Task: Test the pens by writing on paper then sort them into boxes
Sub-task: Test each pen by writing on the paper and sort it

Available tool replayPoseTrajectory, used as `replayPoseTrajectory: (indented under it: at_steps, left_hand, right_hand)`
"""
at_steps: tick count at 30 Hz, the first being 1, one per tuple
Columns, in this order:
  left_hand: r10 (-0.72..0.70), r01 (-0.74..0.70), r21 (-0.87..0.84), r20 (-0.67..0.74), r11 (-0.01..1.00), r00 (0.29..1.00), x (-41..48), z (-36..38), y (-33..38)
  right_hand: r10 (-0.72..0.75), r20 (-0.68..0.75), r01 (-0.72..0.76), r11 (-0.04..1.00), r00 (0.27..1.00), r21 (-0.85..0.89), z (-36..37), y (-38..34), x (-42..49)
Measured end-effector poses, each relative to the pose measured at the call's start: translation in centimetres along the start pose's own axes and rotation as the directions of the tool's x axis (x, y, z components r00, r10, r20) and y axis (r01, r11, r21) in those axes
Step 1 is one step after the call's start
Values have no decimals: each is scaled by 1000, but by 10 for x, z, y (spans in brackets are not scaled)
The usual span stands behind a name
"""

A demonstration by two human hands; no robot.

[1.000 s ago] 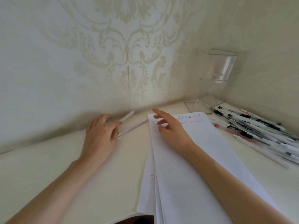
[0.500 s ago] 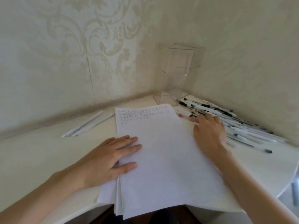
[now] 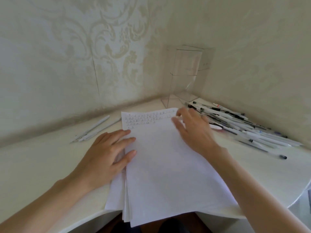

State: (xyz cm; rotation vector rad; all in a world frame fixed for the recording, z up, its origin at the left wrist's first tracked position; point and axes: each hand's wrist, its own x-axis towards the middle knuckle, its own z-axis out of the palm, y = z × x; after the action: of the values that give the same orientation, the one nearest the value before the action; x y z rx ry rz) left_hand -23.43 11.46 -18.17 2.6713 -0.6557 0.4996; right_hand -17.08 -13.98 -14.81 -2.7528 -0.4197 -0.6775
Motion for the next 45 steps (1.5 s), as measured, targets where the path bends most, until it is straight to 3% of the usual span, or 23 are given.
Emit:
replayPoseTrajectory:
  at_steps: [4, 9, 14, 18, 20, 22, 24, 26, 27, 33, 35, 37, 42, 45]
  left_hand:
    - [-136, 137, -15, 37, 990, 990, 0, 0, -4]
    - [-128, 126, 32, 76, 992, 989, 0, 4, -6]
    - [-135, 133, 23, 98, 991, 986, 0, 5, -8]
    - [-130, 128, 21, 125, 992, 984, 1, 5, -5]
    - [-132, 130, 28, 147, 991, 980, 1, 5, -5]
    - [-132, 131, 20, 159, 991, 978, 1, 6, -5]
    - [-126, 124, 18, 164, 992, 978, 1, 6, -6]
    - [-121, 117, 36, 170, 992, 978, 1, 5, -6]
    - [-119, 115, 36, 170, 993, 978, 1, 4, -5]
    - [-115, 112, 24, 177, 993, 978, 3, 1, -2]
    - [-108, 106, 19, 171, 994, 979, 3, 2, -3]
    - [-103, 102, 14, 173, 995, 980, 3, 3, -5]
    - [-117, 117, 11, 169, 993, 979, 3, 3, -5]
    - [-125, 136, -38, 209, 990, 970, 4, 4, -5]
  right_hand:
    - [-125, 86, 128, 991, 988, -26, 19, -43, 20]
    - [-191, 119, 191, 981, 974, 12, 44, -51, 30]
    - [-199, -16, 199, 960, 980, 198, 45, -37, 30]
    - [-140, -353, 246, 929, 925, 276, 31, -38, 36]
    - [-131, -402, 284, 892, 906, 350, 22, -43, 37]
    - [-130, -329, 260, 883, 935, 391, 18, -48, 34]
    - [-3, -144, 70, 881, 990, 468, 18, -58, 29]
    - [149, 55, -151, 769, 987, 622, 20, -65, 30]
    - [166, 106, -194, 720, 980, 666, 22, -66, 32]
    - [240, 248, -338, 497, 939, 799, 45, -76, 56]
    - [201, 276, -339, 449, 940, 827, 51, -77, 56]
    - [171, 295, -341, 483, 940, 807, 56, -76, 54]
    - [258, 251, -359, 612, 933, 705, 67, -71, 56]
    - [231, 235, -330, 626, 944, 707, 69, -72, 55]
